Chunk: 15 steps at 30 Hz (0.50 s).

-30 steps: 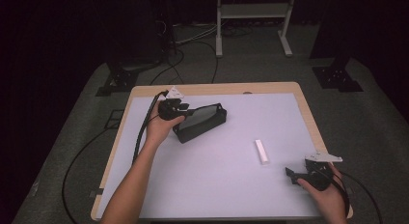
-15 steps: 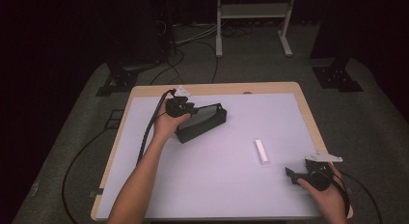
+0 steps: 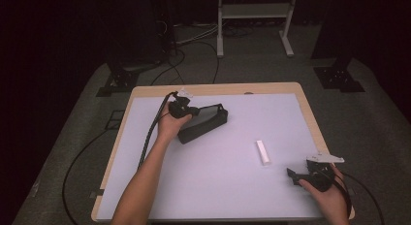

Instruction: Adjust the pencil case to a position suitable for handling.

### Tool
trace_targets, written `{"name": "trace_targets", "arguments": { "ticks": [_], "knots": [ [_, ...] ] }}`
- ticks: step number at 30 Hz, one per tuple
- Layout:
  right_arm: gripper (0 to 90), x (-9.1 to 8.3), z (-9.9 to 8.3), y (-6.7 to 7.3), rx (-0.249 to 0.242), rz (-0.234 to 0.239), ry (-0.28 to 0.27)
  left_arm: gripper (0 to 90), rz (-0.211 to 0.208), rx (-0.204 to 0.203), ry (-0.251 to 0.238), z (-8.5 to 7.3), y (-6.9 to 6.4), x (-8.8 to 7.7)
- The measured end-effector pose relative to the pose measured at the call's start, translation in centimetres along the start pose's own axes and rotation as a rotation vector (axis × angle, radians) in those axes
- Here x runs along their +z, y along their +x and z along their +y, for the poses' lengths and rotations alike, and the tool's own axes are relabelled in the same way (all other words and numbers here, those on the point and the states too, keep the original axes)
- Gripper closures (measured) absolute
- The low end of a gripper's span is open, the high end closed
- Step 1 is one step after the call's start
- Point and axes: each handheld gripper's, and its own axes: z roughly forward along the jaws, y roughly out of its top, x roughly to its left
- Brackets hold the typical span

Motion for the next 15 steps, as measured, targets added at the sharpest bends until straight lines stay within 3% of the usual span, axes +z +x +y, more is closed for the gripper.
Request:
{"name": "trace_targets", "arguments": {
  "ticks": [5,15],
  "knots": [
    [12.4,0.00,0.00,0.00,0.000,0.000,0.000,87.1,-0.013,-0.002,-0.002,0.00,0.02,0.00],
    [12.4,0.00,0.00,-0.01,-0.001,0.000,0.000,88.2,-0.055,0.000,-0.004,0.11,0.09,-0.84]
  ]
}}
